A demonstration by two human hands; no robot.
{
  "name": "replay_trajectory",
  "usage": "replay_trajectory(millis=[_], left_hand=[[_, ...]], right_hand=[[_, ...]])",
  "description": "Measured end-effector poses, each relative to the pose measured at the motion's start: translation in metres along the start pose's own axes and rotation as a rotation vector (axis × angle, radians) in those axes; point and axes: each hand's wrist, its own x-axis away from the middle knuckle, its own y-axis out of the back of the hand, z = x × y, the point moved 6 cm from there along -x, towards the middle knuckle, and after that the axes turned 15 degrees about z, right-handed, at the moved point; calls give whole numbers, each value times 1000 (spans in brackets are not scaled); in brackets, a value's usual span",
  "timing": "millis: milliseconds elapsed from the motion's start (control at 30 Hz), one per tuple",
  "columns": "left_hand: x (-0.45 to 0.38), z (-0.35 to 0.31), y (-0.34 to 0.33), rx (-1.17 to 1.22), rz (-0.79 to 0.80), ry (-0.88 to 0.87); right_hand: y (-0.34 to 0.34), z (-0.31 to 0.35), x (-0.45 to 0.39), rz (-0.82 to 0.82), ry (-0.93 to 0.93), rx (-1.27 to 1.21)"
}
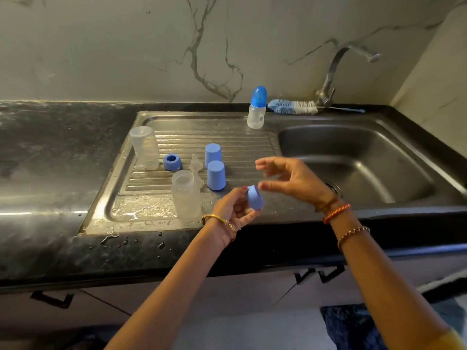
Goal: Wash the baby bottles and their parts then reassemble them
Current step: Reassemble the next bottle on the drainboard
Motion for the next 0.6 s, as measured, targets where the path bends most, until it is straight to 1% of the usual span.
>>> replay_trajectory(millis=[33, 100, 267, 367, 467, 533, 600], left_hand=[[0, 1, 3, -5, -27, 10], [0, 3, 6, -51, -44, 58], [-4, -3, 19, -33, -117, 95], [-2, -2, 23, 22, -133, 112], [0, -2, 26, 59, -141, 108], [1, -2, 28, 83, -143, 107], [1, -1, 29, 101, -149, 112]], right_hand=[[5, 8, -9, -23, 20, 13], [11, 28, -34, -25, 74, 174], [-24, 65, -124, 246, 163, 628], [-55, 63, -158, 378, 175, 853], [-75, 57, -179, 420, 192, 1073], [-83, 52, -188, 445, 196, 1162], [-92, 48, -192, 480, 192, 1188]])
